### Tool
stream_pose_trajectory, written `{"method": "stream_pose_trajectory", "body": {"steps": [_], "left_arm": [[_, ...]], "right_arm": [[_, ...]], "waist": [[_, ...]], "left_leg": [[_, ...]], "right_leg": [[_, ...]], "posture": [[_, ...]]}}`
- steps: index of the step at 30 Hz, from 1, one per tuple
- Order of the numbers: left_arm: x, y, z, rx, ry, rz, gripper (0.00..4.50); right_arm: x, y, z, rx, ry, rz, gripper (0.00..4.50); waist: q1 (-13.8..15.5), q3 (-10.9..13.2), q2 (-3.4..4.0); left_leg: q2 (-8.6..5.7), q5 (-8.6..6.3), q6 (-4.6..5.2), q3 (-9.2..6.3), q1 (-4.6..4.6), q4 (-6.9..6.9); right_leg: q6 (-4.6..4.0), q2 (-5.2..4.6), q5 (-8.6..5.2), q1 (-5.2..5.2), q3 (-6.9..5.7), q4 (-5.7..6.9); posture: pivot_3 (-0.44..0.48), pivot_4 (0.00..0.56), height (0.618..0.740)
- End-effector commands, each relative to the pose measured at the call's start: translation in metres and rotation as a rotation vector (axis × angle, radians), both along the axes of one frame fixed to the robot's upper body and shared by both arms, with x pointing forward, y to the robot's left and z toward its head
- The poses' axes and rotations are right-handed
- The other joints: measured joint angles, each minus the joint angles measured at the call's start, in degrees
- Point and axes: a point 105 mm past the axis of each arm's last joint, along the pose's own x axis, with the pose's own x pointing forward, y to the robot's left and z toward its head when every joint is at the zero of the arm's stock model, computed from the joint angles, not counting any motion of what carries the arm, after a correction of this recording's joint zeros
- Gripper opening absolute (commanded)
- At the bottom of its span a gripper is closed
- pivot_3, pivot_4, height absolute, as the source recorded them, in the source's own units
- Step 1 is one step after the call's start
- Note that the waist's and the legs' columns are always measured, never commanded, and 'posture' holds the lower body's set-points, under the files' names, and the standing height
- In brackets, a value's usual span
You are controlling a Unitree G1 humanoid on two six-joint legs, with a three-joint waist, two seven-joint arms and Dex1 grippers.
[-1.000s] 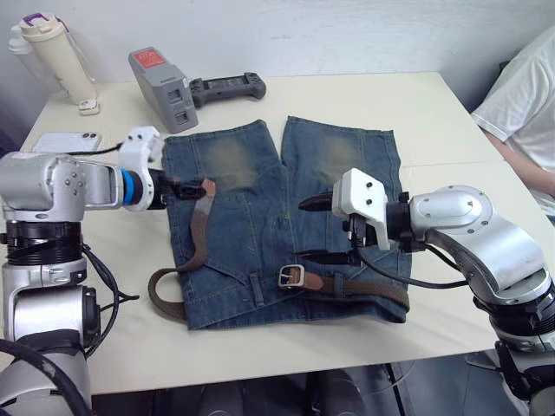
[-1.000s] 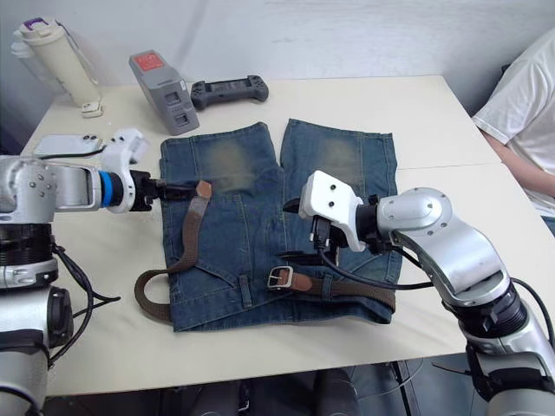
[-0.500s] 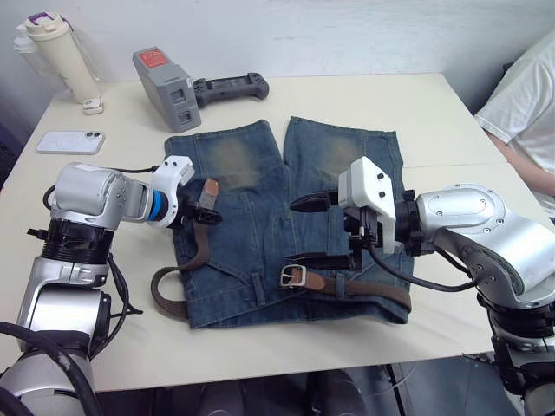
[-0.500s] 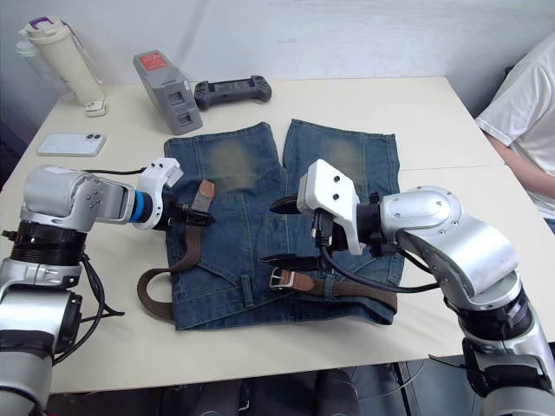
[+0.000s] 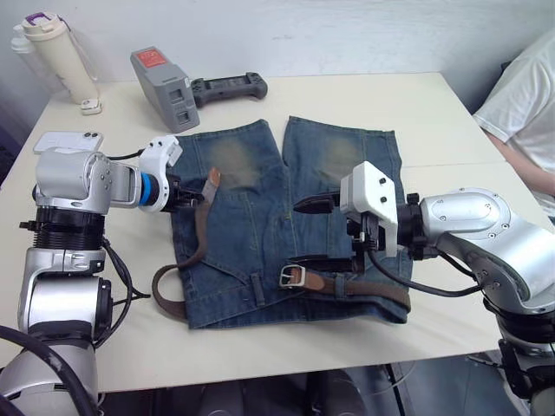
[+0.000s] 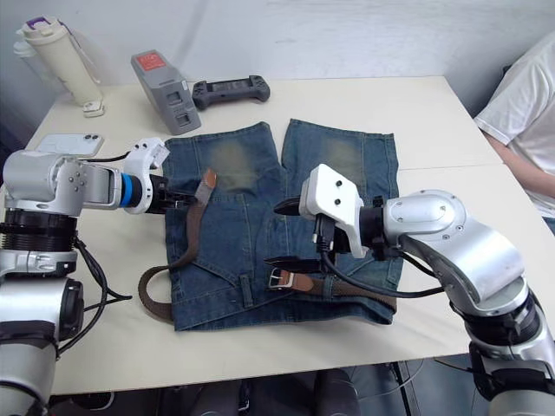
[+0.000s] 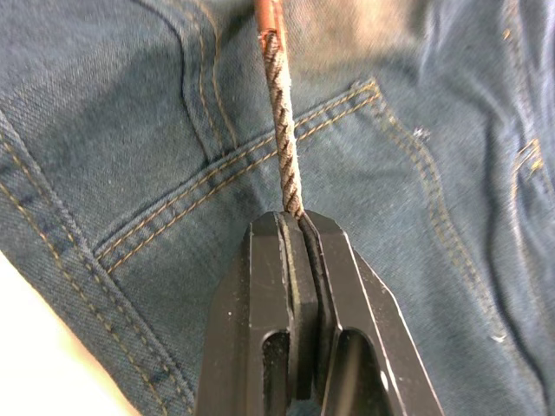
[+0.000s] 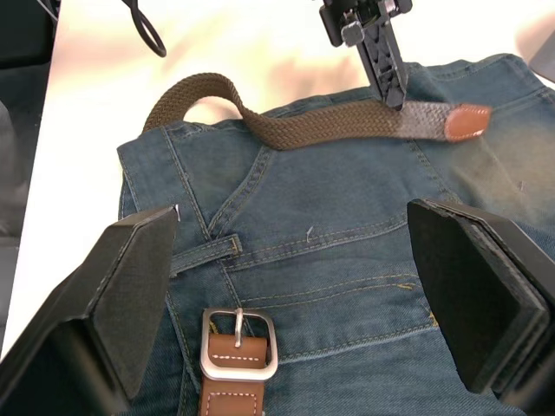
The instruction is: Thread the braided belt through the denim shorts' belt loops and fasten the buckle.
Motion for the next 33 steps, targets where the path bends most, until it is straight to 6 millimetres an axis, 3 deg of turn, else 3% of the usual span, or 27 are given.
{"method": "stream_pose_trajectory", "body": {"steps": [1,3,8,12,14,18,26,33], "left_arm": [[-0.002,-0.018,0.050,-0.021,-0.292,-0.149,0.02],[-0.009,-0.029,0.058,0.044,-0.432,-0.267,0.02],[-0.027,-0.046,0.047,0.261,-0.668,-0.503,0.02],[-0.030,-0.044,0.017,0.601,-0.782,-0.677,0.02],[-0.028,-0.050,0.017,0.603,-0.820,-0.694,0.02],[-0.028,-0.071,0.019,0.821,-0.981,-0.836,0.02],[-0.030,-0.100,0.043,0.827,-1.171,-0.878,0.02],[-0.037,-0.110,0.035,0.867,-1.190,-0.979,0.02]], "right_arm": [[0.007,0.002,0.015,0.009,-0.053,0.001,4.50],[0.011,0.001,0.017,0.007,-0.056,-0.008,4.50],[0.015,-0.003,0.020,0.001,-0.079,-0.033,4.50],[0.030,-0.015,0.033,-0.068,-0.288,-0.133,4.50],[0.030,-0.020,0.030,-0.152,-0.344,-0.127,4.50],[0.035,-0.023,0.025,-0.276,-0.464,-0.108,4.50],[0.060,-0.017,0.000,-0.331,-0.492,-0.125,4.50],[0.078,-0.013,0.003,-0.306,-0.553,-0.189,4.50]], "waist": [[0.0,0.0,-0.01],[0.0,0.0,-0.01],[0.1,0.0,0.00],[0.1,0.0,0.00],[0.4,0.0,0.01],[0.3,0.0,0.00],[0.1,0.0,0.01],[0.1,0.0,0.02]], "left_leg": [[0.00,0.00,0.00,0.00,-0.01,0.00],[0.01,0.00,0.00,0.01,-0.02,-0.01],[0.01,0.00,0.00,0.06,0.01,-0.02],[0.02,-0.01,0.01,0.08,-0.01,0.00],[0.02,-0.02,0.01,0.09,-0.02,-0.01],[0.02,-0.07,0.05,0.11,-0.06,0.04],[0.06,-0.06,0.05,0.13,-0.03,0.06],[0.06,-0.06,0.05,0.15,-0.03,0.07]], "right_leg": [[0.00,0.00,0.00,-0.01,0.00,0.00],[0.00,0.00,0.00,-0.01,0.00,-0.02],[0.00,-0.01,0.00,-0.02,0.01,-0.05],[-0.01,-0.01,0.00,-0.03,0.03,-0.05],[-0.01,-0.01,0.01,-0.05,0.03,-0.06],[-0.01,-0.01,0.01,-0.05,0.03,-0.08],[0.00,0.01,0.01,-0.06,0.02,-0.03],[0.00,0.00,0.01,-0.06,0.02,-0.03]], "posture": [[0.000,0.150,0.740],[0.000,0.150,0.740],[0.000,0.150,0.740],[0.000,0.150,0.740],[0.000,0.150,0.740],[0.000,0.150,0.740],[0.000,0.150,0.740],[0.000,0.150,0.740]]}}
